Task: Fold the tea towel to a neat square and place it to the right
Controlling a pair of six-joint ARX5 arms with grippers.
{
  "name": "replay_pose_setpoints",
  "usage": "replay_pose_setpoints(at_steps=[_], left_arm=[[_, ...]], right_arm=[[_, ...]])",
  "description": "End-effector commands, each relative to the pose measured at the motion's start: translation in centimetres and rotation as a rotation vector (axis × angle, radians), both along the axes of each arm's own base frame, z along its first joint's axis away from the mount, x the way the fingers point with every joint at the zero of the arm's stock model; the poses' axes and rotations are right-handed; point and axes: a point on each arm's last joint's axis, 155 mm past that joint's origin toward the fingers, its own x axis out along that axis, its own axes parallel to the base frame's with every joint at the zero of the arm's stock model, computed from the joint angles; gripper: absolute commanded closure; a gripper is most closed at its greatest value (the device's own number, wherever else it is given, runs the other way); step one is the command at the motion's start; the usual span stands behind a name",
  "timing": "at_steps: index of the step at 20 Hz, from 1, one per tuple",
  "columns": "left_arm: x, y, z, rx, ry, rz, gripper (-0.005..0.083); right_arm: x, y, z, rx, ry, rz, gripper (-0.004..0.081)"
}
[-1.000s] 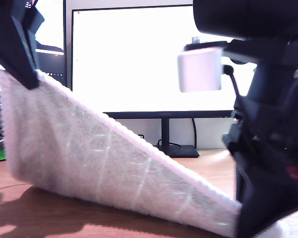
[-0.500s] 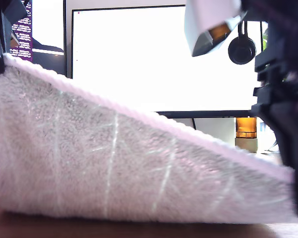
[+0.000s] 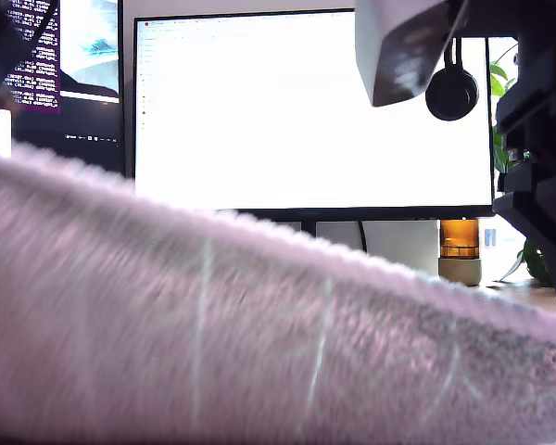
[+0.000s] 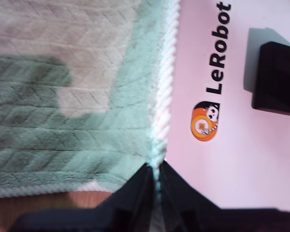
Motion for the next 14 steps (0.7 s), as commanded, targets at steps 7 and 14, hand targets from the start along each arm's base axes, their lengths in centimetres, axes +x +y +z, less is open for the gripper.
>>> replay_pose_setpoints(at_steps=[7,14], left_arm=[[1.9,1.2,-1.2,0.059,-0.058,0.049,0.0797],[5.8,1.7,-1.0,0.036,-0.155,0.146,0.0797]], right_arm=[[3.8,-0.5,-0.2,0.012,-0.104,-0.085,0.0780],[9.5,1.3,1.3,0.113,-0.270,-0.133,0.0780]])
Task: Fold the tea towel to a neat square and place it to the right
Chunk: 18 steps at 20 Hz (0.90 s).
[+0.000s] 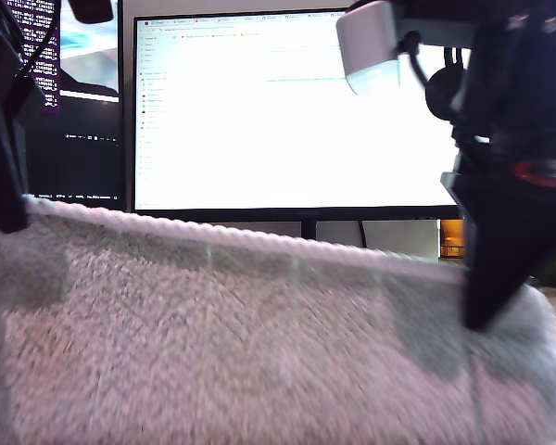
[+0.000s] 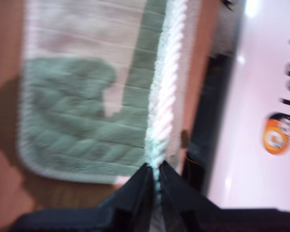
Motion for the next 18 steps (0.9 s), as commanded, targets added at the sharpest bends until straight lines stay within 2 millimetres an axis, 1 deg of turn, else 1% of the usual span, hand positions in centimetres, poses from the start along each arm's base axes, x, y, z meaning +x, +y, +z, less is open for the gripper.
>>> replay_pose_setpoints(at_steps=[1,4,6,10,12,15,18], left_arm=[[0.3,0.5,-0.9,0.020,0.011,0.021,0.0797],[1.8,0.2,-1.2,0.008,-0.015,0.040,0.0797],[2.2,0.3,-1.8,0.019,0.000,0.050,0.0797],[3.8,0.7,-2.9,0.040,-0.006,0.084,0.0797],[4.6,0.9,-3.4,0.044,-0.003,0.108,0.0797],[6.0,1.2,-3.8,0.035,-0.017,0.141,0.0797],[6.7,1.6,-4.3,0.036,-0.015,0.161,0.0797]], right_arm=[[0.8,0.2,-0.5,-0.014,-0.001,-0.006,0.0781],[1.6,1.0,-1.8,-0.046,0.018,0.018,0.0780],[2.3,1.8,-2.3,-0.059,0.030,0.018,0.0780],[5.2,2.8,-2.2,-0.073,-0.004,0.023,0.0780],[6.5,3.0,-2.4,-0.074,-0.005,0.008,0.0781],[8.0,3.0,-2.6,-0.072,-0.008,-0.009,0.0780],[8.5,2.7,-2.8,-0.069,-0.005,-0.018,0.0780]])
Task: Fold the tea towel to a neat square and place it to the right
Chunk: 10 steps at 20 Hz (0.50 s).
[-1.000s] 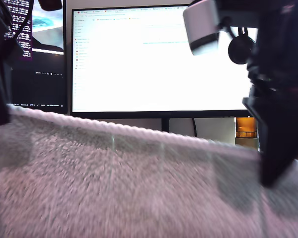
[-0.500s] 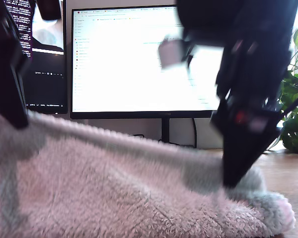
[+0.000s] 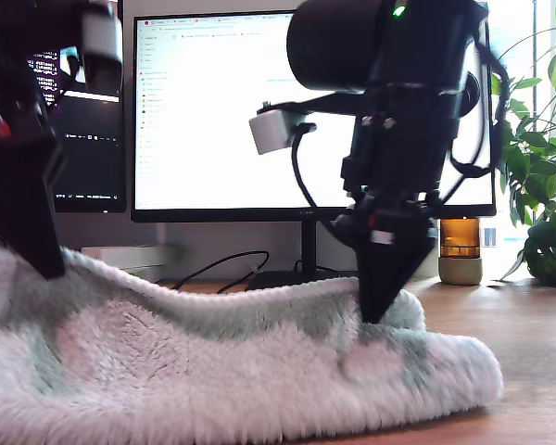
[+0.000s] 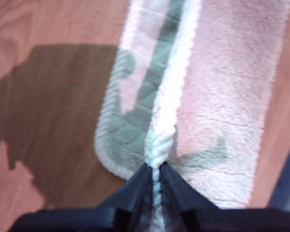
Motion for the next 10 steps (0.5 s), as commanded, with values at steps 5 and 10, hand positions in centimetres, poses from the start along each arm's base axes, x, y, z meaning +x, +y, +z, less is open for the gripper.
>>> replay_pose_setpoints(at_steps=[5,10], left_arm=[[0.0,-0.1,-1.5,-0.007,0.045,0.003,0.0797],[0.3,-0.1,-1.4,-0.015,0.034,0.011,0.0615]], right_arm=[[-0.2,0.3,-0.4,0.030,0.031,0.000,0.0780],[0.3,0.9,-0.2,0.048,0.005,0.007,0.0650]])
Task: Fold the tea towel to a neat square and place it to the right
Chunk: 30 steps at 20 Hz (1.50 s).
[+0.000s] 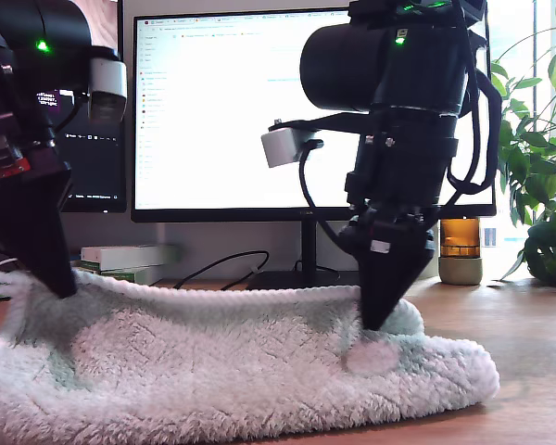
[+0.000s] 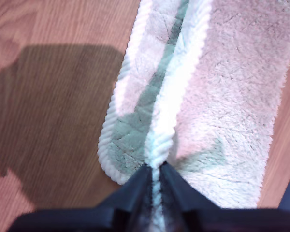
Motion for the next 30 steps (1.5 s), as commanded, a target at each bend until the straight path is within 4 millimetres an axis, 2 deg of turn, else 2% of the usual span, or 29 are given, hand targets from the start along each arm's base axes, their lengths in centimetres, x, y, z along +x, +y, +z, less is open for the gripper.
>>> replay_pose_setpoints(at_steps=[1,6,13,15,18,19,20,22,23,27,30], left_arm=[[-0.1,0.2,-0.5,-0.001,0.009,0.009,0.0574],[0.2,0.5,-0.6,0.017,-0.003,0.016,0.0546],[1.0,0.5,-0.3,0.008,-0.036,0.026,0.0541],[1.0,0.5,0.1,0.002,-0.040,0.037,0.0546],[0.9,0.5,1.5,-0.022,-0.076,0.053,0.0657],[0.9,0.5,2.3,-0.033,-0.096,0.053,0.0689],[0.9,0.5,3.1,-0.045,-0.119,0.057,0.0721],[0.8,0.6,4.8,-0.079,-0.161,0.085,0.0797],[0.7,0.6,5.7,-0.101,-0.178,0.106,0.0796],[0.4,-1.2,8.7,-0.238,-0.232,0.069,0.0796],[0.4,-1.8,9.1,-0.279,-0.216,0.086,0.0796]], right_arm=[[-0.1,0.1,-0.4,-0.005,0.006,0.006,0.0621],[-0.1,0.1,-0.4,-0.004,0.006,0.002,0.0515],[0.7,0.9,1.0,0.023,-0.013,-0.022,0.0514],[0.7,0.9,1.6,0.018,-0.005,-0.026,0.0474],[0.6,0.8,2.4,0.019,0.013,-0.063,0.0472],[0.6,0.8,2.6,0.017,0.019,-0.071,0.0482],[0.5,0.7,2.9,0.011,0.027,-0.072,0.0527],[0.2,0.5,3.5,0.003,0.039,-0.073,0.0728],[0.2,0.5,3.8,0.003,0.040,-0.073,0.0778],[1.3,1.9,5.3,0.083,0.013,-0.134,0.0775],[1.8,4.3,6.2,0.234,0.041,-0.260,0.0775]])
